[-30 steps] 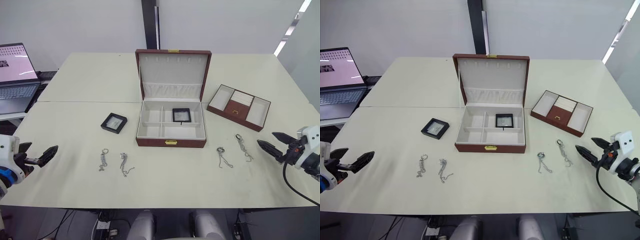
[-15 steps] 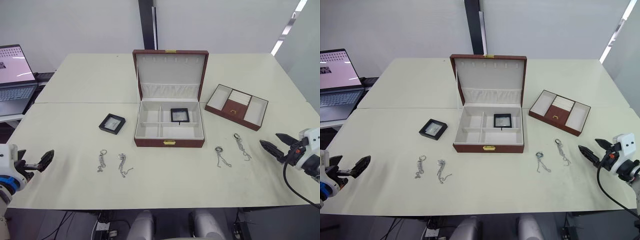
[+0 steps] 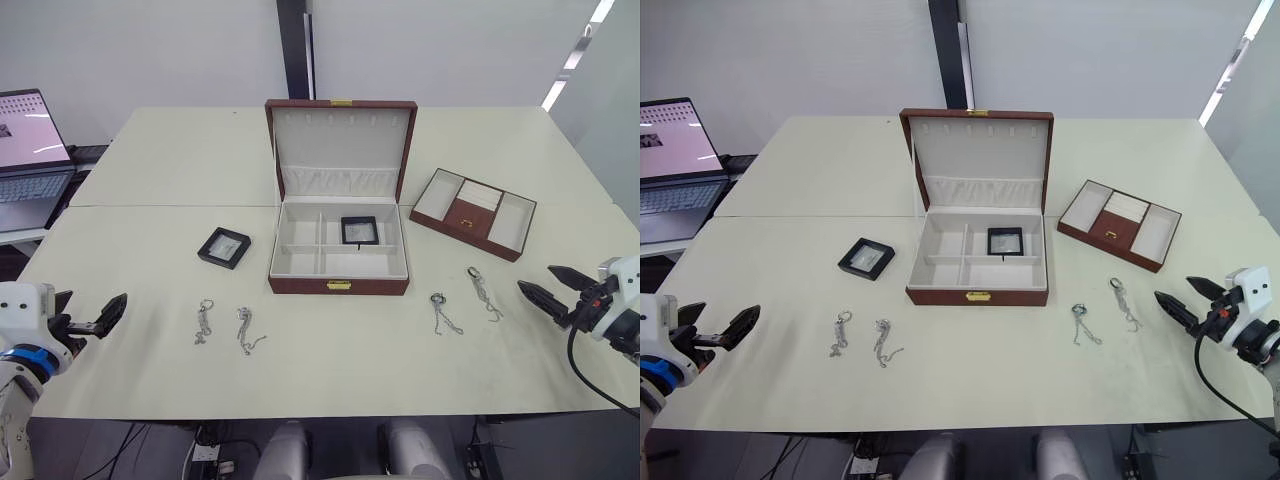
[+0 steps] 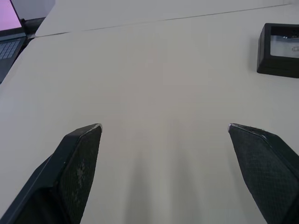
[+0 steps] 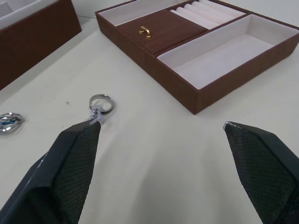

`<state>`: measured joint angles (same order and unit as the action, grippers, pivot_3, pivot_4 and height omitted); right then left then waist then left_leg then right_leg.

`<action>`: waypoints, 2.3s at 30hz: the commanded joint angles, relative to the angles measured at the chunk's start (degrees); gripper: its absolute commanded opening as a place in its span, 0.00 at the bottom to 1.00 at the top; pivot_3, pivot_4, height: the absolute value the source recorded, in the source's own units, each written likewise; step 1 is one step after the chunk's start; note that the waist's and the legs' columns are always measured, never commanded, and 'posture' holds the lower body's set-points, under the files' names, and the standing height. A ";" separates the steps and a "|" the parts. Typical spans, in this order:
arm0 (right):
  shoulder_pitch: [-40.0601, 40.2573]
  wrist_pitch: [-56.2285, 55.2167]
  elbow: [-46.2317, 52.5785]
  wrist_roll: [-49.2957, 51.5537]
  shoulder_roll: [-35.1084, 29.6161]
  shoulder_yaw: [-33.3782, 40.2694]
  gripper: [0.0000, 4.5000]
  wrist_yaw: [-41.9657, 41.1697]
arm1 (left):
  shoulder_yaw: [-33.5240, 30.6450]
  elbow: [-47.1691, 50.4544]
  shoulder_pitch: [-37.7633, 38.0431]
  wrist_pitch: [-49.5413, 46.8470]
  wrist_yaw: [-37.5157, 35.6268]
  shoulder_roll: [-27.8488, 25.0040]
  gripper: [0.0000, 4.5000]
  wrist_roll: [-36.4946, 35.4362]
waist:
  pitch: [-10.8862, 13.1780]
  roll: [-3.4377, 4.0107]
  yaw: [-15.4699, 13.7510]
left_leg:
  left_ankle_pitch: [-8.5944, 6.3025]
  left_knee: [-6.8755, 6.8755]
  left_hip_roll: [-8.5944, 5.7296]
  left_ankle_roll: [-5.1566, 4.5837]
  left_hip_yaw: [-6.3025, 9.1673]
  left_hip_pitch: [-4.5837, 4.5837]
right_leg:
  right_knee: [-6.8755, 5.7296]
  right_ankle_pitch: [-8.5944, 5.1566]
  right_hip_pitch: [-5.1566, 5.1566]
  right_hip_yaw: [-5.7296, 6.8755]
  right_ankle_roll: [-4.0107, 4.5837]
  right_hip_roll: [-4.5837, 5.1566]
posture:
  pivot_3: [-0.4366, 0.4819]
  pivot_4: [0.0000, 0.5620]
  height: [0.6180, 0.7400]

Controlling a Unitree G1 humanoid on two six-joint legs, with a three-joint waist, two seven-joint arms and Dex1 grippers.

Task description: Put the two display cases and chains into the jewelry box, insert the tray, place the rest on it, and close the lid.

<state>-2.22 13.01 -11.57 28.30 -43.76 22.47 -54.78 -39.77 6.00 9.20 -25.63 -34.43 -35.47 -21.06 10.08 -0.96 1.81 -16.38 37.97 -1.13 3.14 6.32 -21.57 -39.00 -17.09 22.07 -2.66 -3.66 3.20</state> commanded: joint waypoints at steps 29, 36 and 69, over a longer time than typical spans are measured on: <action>-2.56 6.46 31.66 5.49 -0.87 -17.06 1.00 -12.27 | 20.50 15.43 8.30 7.90 16.65 20.80 1.00 5.84 | -0.06 -0.13 -0.27 | 0.00 0.01 -0.02 0.00 0.06 -0.01 | 0.07 0.00 -0.07 0.06 0.00 -0.03 | 0.48 0.27 1.00; -2.96 6.92 31.91 5.23 -0.60 -17.29 1.00 -11.83 | 22.15 12.57 6.87 4.97 18.89 20.17 1.00 7.36 | -0.07 -0.12 -0.30 | 0.00 0.02 -0.04 0.00 0.08 0.01 | 0.07 0.00 -0.09 0.07 0.00 -0.03 | 0.48 0.27 1.00; -2.18 5.16 31.90 5.38 -0.88 -16.48 1.00 -13.23 | 23.08 12.54 7.43 5.37 19.70 20.96 0.01 4.87 | -0.46 0.49 -0.14 | -0.08 -0.15 -0.03 -0.09 0.05 0.68 | 0.39 -0.03 -0.84 0.05 -0.03 -0.01 | 0.48 0.27 1.00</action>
<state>-3.49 18.87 19.80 32.77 -44.50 4.69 -67.86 -15.77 18.50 16.11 -19.53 -15.50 -14.73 -15.64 9.62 -0.47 1.67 -16.47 37.82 -1.16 3.05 6.36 -20.89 -38.61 -17.12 21.23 -2.60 -3.69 3.19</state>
